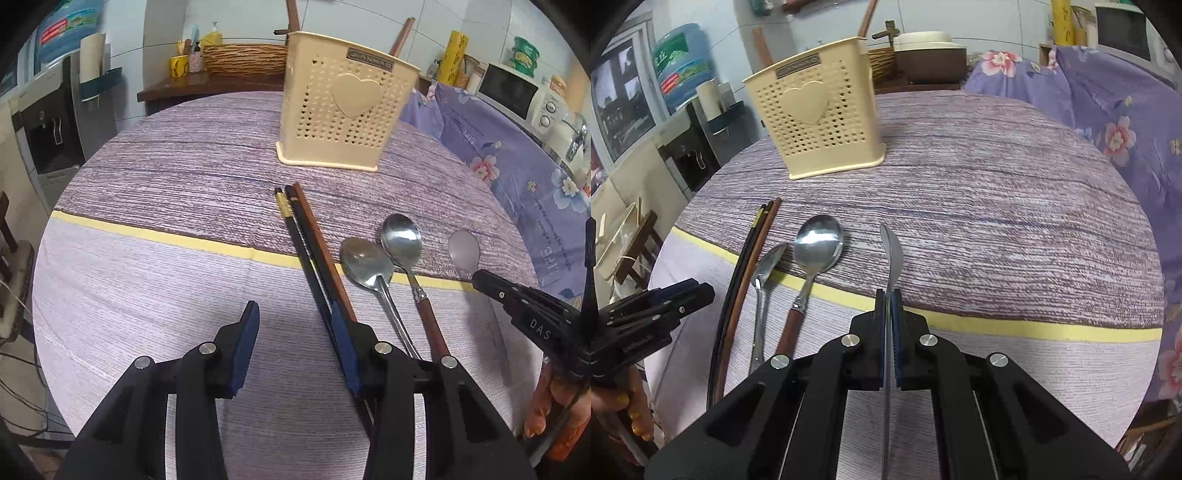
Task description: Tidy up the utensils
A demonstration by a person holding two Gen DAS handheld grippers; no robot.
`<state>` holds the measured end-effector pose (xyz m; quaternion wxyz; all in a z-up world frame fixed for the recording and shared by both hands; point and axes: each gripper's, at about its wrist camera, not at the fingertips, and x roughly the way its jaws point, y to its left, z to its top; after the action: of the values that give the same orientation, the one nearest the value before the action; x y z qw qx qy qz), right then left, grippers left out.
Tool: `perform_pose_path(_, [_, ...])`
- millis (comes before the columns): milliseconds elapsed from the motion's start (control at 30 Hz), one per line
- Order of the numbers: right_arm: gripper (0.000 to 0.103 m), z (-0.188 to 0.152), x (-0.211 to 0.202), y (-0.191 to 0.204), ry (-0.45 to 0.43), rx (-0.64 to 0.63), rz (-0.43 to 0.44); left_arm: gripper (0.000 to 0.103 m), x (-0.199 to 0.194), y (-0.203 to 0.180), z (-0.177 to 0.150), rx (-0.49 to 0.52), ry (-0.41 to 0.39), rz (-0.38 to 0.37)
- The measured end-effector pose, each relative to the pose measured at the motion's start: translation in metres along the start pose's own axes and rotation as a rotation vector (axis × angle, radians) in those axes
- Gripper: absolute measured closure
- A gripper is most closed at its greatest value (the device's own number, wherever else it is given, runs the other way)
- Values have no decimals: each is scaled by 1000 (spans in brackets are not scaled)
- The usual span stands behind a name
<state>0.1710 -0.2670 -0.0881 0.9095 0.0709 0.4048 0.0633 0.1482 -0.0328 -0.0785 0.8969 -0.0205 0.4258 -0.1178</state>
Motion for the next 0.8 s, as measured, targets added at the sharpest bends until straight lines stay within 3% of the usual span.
perform_pose_path(433, [95,1,5,-13,5,42,-19,62,10,-15,-2,53,13,80])
perform_pose_path(533, [86,2,5,-14,6,47,-21,62,14,-17,2,72,12,106])
perform_pose_path(667, [64,2,1,-16,-10,49,-32,62,17,-10,7,75,15,111])
perform_pose_path(800, [62,4,-3,-17,-15,26,-34,64,16,5,10,71,20,122])
